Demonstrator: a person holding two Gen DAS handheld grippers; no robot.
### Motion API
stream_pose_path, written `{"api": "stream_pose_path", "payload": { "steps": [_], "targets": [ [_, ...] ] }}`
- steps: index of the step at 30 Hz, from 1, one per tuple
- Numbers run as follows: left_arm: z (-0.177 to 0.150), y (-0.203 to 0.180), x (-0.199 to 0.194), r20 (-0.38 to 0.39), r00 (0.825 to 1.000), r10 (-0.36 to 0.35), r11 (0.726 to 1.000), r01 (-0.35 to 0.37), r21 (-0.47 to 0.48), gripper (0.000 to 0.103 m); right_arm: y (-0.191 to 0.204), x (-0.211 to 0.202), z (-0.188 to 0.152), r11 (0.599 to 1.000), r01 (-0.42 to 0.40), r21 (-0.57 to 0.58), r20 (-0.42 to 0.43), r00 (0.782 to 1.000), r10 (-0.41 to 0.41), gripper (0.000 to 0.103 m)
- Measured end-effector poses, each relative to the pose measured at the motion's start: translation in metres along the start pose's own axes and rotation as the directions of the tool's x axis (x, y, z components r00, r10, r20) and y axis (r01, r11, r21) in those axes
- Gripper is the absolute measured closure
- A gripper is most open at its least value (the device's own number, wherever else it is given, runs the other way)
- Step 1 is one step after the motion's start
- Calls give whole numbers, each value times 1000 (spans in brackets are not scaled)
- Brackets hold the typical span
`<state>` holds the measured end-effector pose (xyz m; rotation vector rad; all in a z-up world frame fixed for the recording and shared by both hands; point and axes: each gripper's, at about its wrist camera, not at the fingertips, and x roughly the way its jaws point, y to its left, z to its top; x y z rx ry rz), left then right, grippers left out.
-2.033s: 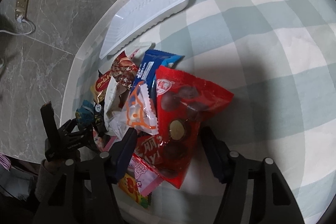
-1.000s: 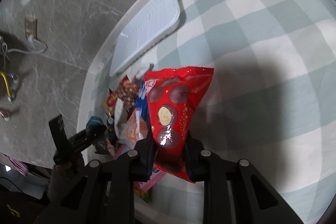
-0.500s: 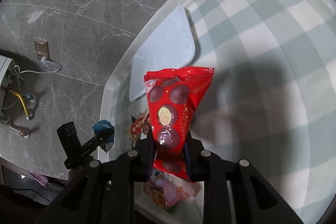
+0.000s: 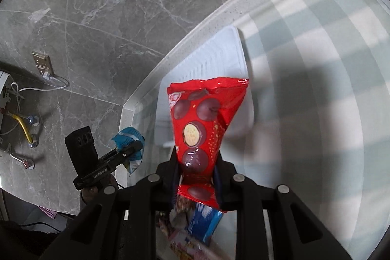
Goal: Organize snacks
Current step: 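Carry both bags to the white tray and open both grippers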
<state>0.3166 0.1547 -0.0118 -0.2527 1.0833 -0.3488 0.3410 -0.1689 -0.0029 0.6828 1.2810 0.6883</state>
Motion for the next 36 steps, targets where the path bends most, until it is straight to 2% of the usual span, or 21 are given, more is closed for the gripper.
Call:
{"api": "stream_pose_path", "payload": {
  "steps": [9, 15, 22, 26, 31, 36],
  "targets": [
    [45, 33, 49, -31, 999, 17, 998, -19, -58, 67, 2, 47, 47, 999, 18, -50, -62, 998, -21, 78],
    [51, 50, 70, -42, 998, 50, 996, -52, -67, 67, 3, 78, 67, 996, 35, -78, -100, 994, -43, 78],
    [54, 55, 90, -53, 990, 130, 990, -132, -44, 66, 3, 102, 75, 989, 91, -118, -118, 987, -105, 77],
    [55, 51, 100, -72, 985, 154, 988, -155, -14, 64, 4, 107, 76, 978, 146, -147, -110, 980, -163, 73],
    [56, 47, 107, -62, 985, 158, 987, -159, -4, 57, 10, 104, 76, 962, 188, -198, -84, 975, -207, 58],
    [58, 40, 102, -19, 980, 198, 980, -198, 5, 52, 17, 93, 73, 935, 234, -265, -35, 967, -252, 56]
  ]
}}
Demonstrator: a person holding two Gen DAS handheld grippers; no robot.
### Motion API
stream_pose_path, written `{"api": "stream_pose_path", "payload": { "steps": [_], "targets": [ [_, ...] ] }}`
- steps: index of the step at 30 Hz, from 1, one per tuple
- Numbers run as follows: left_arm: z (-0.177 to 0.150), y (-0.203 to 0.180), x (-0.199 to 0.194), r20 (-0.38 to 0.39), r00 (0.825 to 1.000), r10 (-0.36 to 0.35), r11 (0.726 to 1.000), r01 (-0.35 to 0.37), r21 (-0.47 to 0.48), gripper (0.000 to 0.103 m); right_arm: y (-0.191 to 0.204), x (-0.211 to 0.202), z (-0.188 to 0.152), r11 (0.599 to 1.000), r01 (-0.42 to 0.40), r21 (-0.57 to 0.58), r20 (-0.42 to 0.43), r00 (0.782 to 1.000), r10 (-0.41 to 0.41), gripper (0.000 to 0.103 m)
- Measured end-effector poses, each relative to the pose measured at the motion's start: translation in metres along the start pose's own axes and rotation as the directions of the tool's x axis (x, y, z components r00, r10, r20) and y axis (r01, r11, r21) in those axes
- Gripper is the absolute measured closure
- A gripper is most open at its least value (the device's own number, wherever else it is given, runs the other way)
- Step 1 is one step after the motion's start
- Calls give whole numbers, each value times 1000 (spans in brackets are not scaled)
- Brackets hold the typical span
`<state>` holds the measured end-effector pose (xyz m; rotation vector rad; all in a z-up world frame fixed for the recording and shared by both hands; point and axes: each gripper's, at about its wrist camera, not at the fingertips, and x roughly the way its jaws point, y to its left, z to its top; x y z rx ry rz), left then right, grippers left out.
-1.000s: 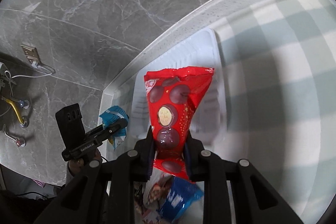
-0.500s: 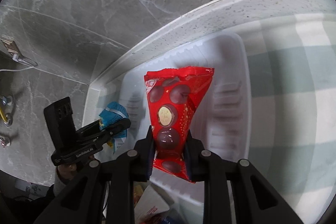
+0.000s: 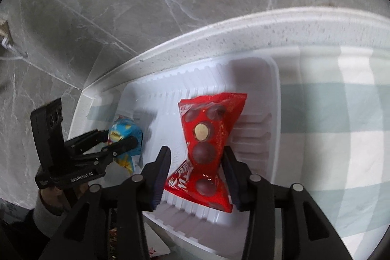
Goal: Organize snacks
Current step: 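Carry both bags to the white tray and open both grippers, then grasp the gold-red cake packet with left gripper while right grasps blue Oreo pack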
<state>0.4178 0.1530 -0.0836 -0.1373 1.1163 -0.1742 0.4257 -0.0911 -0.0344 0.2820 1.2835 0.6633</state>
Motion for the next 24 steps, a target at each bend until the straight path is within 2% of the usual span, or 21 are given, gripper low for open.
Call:
{"api": "stream_pose_path", "payload": {
  "steps": [3, 13, 19, 24],
  "targets": [
    [1, 3, -9, 34, 999, 1, 1000, 0, -9, 51, 6, -7, -2, 1000, 16, -25, 22, 1000, -16, 51],
    [-3, 2, -47, 109, 994, 8, 1000, -9, 5, 49, 27, -30, -13, 997, 36, -72, 69, 997, -32, 51],
    [-27, -5, -82, 117, 993, -18, 999, 13, 37, 48, 39, -58, -32, 995, 26, -93, 88, 996, -18, 46],
    [-59, -18, -108, 96, 994, -43, 996, 35, 83, 48, 48, -75, -57, 996, 13, -91, 75, 997, -6, 46]
  ]
}}
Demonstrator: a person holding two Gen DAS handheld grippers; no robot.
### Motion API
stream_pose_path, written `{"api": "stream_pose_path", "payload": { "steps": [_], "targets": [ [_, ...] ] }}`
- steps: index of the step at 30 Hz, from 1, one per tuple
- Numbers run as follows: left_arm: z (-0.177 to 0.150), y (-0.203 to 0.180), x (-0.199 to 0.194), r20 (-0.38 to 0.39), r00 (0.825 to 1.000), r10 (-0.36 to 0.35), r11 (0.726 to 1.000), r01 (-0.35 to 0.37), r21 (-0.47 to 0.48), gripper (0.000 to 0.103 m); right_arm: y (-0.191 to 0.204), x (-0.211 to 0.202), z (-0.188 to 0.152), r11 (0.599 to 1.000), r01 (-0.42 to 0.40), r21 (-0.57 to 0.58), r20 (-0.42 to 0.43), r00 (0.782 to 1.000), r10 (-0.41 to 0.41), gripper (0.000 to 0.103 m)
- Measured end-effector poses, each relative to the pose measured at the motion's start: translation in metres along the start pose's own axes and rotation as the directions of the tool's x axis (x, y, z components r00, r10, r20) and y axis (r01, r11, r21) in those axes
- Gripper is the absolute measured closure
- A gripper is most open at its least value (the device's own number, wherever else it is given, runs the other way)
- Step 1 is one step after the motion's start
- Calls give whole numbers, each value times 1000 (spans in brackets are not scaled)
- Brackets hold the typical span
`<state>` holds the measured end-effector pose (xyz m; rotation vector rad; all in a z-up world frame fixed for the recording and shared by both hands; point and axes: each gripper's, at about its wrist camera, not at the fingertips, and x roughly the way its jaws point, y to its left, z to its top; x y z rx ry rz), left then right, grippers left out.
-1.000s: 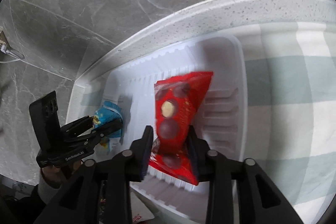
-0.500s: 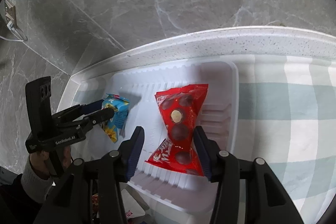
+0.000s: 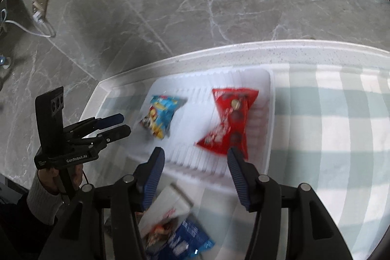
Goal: Organize snacks
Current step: 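Grasp the gold-red cake packet with left gripper while right grasps blue Oreo pack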
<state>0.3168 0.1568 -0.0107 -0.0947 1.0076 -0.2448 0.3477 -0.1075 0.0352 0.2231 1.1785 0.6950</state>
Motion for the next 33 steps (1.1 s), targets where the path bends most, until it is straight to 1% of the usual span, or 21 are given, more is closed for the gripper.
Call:
{"api": "stream_pose_path", "payload": {
  "steps": [3, 6, 11, 14, 18, 22, 24, 30, 33],
  "targets": [
    [-21, -13, -12, -29, 1000, -8, 999, 9, 44, 48, 3, -10, -19, 1000, -8, 16, -17, 1000, 8, 46],
    [-44, -28, -19, -76, 997, -18, 996, 25, 90, 48, 5, -12, -44, 999, -17, 45, -49, 999, 20, 44],
    [-74, -47, -19, -151, 988, -24, 984, 50, 172, 48, 6, -3, -86, 994, -27, 106, -121, 992, 40, 44],
    [-87, -59, -18, -187, 982, -22, 972, 64, 226, 48, 7, 6, -104, 990, -27, 140, -154, 987, 49, 44],
    [-96, -67, -13, -219, 976, -21, 962, 79, 262, 48, 10, 17, -122, 984, -35, 174, -179, 982, 66, 44],
    [-96, -70, -3, -249, 968, -11, 952, 86, 293, 48, 12, 30, -133, 979, -27, 204, -204, 977, 70, 44],
    [-95, -73, 2, -251, 968, -2, 945, 84, 317, 48, 12, 35, -137, 976, -23, 217, -210, 975, 69, 44],
    [-94, -82, 10, -250, 968, 23, 914, 81, 398, 48, 12, 41, -144, 967, -24, 255, -206, 975, 79, 44],
    [-96, -91, 12, -244, 969, 41, 882, 80, 464, 48, 13, 43, -143, 967, -21, 256, -203, 976, 75, 44]
  ]
}}
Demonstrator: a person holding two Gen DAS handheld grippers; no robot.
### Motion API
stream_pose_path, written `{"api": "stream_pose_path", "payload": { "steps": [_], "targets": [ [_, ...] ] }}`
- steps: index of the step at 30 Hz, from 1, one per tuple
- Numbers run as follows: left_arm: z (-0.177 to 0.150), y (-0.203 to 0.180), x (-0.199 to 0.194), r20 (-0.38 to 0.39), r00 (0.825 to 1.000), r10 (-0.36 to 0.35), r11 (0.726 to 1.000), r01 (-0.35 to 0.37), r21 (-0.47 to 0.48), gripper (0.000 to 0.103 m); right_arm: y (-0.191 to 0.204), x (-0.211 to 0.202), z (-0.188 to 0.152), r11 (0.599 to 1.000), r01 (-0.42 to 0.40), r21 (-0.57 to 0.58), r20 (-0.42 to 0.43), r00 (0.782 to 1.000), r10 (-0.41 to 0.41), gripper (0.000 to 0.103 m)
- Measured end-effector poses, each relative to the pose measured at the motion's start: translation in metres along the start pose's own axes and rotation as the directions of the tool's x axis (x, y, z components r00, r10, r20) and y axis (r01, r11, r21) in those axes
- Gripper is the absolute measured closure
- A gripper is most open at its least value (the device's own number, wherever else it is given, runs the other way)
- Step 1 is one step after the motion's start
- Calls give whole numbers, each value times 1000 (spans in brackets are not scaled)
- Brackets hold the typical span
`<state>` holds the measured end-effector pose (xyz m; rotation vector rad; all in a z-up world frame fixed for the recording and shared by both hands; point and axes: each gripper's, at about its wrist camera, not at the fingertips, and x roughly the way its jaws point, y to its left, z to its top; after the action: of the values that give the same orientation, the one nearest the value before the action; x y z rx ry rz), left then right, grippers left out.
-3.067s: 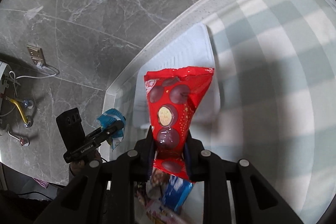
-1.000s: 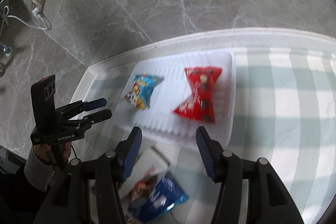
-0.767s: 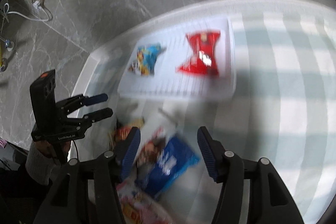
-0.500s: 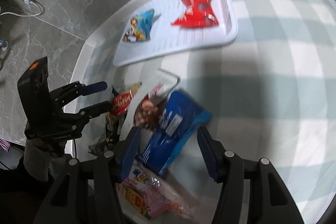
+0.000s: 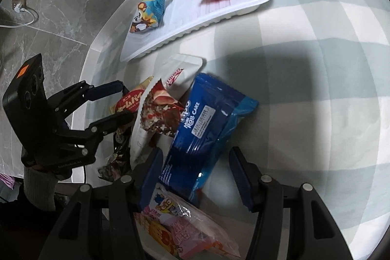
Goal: Organize snacks
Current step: 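Grasp the gold-red cake packet with left gripper while right grasps blue Oreo pack, then lower both packets into the tray and open both grippers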
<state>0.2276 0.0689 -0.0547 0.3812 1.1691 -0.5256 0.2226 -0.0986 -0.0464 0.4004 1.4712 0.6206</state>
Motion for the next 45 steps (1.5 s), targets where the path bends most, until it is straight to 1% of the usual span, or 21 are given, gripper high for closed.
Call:
{"api": "stream_pose_path", "payload": {
  "steps": [3, 9, 10, 11, 13, 14, 17, 21, 23, 29, 31, 37, 40, 45],
  "targets": [
    [1, -10, 4, -4, 1000, 28, 997, -27, 72, 48, 1, 1, 2, 1000, 2, -1, 2, 1000, -2, 44],
    [2, -16, 18, -19, 997, 68, 989, -65, 131, 49, 4, 3, 5, 1000, 9, -11, 7, 1000, -9, 44],
    [2, -15, 19, -16, 998, 63, 989, -60, 132, 50, 3, 2, 5, 1000, 14, -14, 9, 1000, -14, 46],
    [1, -14, 21, -22, 999, 50, 990, -46, 133, 56, 4, 3, 5, 1000, 23, -21, 10, 1000, -23, 51],
    [1, -12, 26, -34, 998, 45, 991, -40, 130, 63, 5, 5, 6, 999, 29, -33, 13, 1000, -28, 58],
    [0, -12, 28, -38, 998, 44, 991, -38, 131, 69, 5, 6, 5, 999, 24, -33, 8, 1000, -23, 69],
    [-4, -12, 32, -34, 999, 18, 992, -13, 122, 73, 4, 9, 5, 1000, -3, -28, 12, 1000, 4, 71],
    [-5, -8, 29, -20, 1000, -14, 996, 16, 83, 74, 1, 4, 4, 999, -34, -17, 37, 999, 35, 76],
    [-6, -5, 28, -21, 999, -42, 997, 43, 59, 74, -2, -1, 4, 999, -46, -7, 52, 998, 46, 77],
    [-8, 12, 15, 22, 995, -97, 994, 98, -46, 74, -13, -17, 9, 997, -81, 17, 87, 993, 80, 78],
    [-9, 17, 9, 46, 992, -117, 989, 121, -80, 74, -16, -21, 10, 996, -90, 20, 95, 992, 88, 78],
    [-7, 28, -7, 95, 984, -153, 976, 166, -140, 74, -18, -33, 20, 992, -119, 30, 125, 986, 114, 78],
    [-3, 36, -16, 123, 980, -157, 970, 176, -170, 74, -19, -40, 26, 991, -129, 27, 138, 983, 124, 78],
    [2, 58, -34, 190, 968, -165, 948, 209, -240, 74, -18, -50, 43, 990, -142, 20, 156, 978, 137, 78]
  ]
}}
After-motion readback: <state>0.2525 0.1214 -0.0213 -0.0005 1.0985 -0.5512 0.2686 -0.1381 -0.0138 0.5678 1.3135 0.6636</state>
